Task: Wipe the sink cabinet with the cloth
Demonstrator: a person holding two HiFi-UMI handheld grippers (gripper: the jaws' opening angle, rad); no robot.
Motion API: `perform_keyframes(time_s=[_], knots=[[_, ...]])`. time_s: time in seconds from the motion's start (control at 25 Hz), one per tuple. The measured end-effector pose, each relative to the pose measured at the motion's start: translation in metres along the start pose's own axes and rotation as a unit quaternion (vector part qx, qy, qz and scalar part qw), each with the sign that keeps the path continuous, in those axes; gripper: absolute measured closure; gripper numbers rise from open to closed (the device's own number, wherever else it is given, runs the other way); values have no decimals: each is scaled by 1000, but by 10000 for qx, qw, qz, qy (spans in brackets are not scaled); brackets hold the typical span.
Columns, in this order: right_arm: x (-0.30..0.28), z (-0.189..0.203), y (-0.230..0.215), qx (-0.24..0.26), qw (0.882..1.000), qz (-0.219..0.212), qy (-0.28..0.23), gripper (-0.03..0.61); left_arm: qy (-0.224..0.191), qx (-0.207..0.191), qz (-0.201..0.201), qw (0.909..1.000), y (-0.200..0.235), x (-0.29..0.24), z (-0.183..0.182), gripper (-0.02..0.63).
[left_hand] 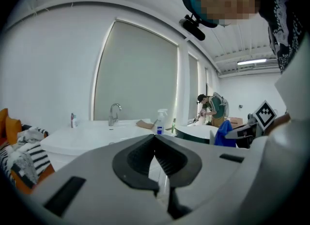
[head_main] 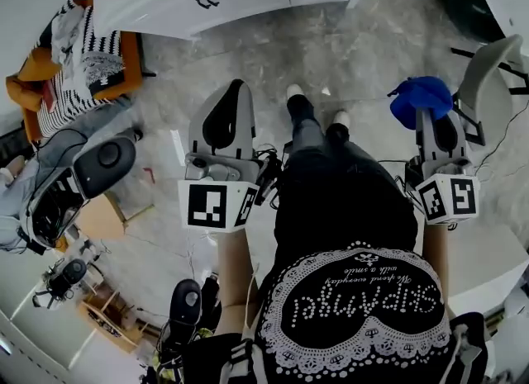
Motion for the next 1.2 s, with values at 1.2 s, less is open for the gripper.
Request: perform_keyframes(time_s=[1.2], knots=[[56, 31, -4, 528, 9975, -461, 66, 518, -100, -318, 665, 9972, -94, 10, 2, 609]])
Point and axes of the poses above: the fingertips, and each gripper's own axes: x backward along the fingers, y to its left, z out of its underside, the point moved 7 cm from there along x, backward along the fingers, and after that the axes turned 4 degrees about -x, right-handed, at the moved point
